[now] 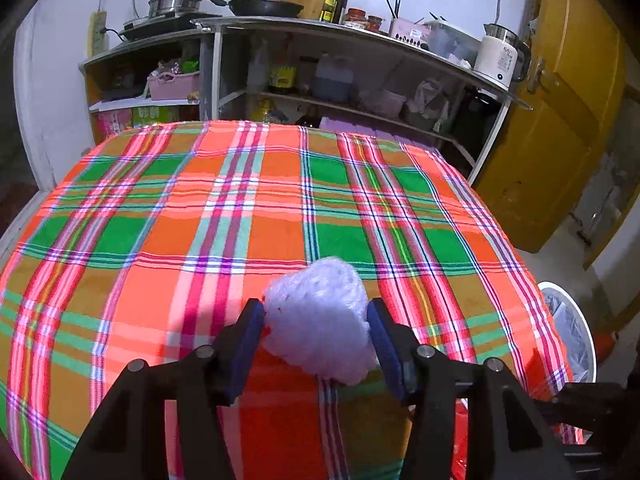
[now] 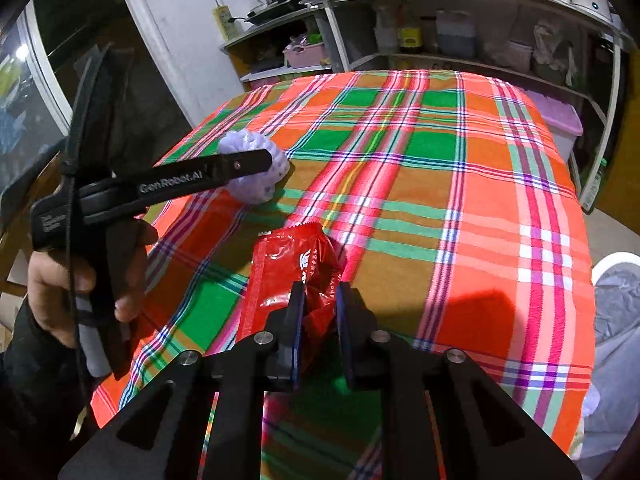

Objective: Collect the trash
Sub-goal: 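Grasp the red wrapper with the right gripper while the left grasps the foam net, then carry the red wrapper and foam net over the bin with both grippers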

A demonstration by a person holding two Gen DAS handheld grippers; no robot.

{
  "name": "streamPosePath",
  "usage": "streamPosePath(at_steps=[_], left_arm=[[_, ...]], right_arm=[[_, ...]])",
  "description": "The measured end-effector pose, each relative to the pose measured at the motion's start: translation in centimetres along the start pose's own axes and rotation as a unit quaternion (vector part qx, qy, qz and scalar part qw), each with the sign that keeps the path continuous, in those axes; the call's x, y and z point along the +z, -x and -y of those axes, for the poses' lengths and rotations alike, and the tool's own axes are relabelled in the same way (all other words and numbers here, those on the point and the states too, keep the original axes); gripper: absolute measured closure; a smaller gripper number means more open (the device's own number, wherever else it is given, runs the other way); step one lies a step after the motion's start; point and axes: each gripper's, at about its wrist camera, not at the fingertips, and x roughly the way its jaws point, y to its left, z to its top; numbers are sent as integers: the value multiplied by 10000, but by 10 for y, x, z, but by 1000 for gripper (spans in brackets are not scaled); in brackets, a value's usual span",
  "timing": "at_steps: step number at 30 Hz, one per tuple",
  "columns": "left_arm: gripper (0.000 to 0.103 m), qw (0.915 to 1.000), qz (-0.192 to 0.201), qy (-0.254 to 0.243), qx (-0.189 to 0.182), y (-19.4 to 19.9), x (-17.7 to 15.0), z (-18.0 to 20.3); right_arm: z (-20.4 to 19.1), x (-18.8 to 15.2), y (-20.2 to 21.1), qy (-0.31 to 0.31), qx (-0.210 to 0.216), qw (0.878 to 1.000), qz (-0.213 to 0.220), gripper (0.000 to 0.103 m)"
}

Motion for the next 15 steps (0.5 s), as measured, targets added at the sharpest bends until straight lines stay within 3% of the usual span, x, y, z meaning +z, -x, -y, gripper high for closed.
streamPosePath(at_steps=[3,8,15], left_arm=[[51,10000,-4,-67,23,-3,-1,4],[62,9999,26,-160,53,-1,-3,9],[67,9997,106,-231,45,16,-11,20]], right_arm=[[5,0,3,-28,7,10000,30,88],[12,-1,10,-92,-49,9999,107,88],[16,-1,24,-133,-103,9996,243,88]])
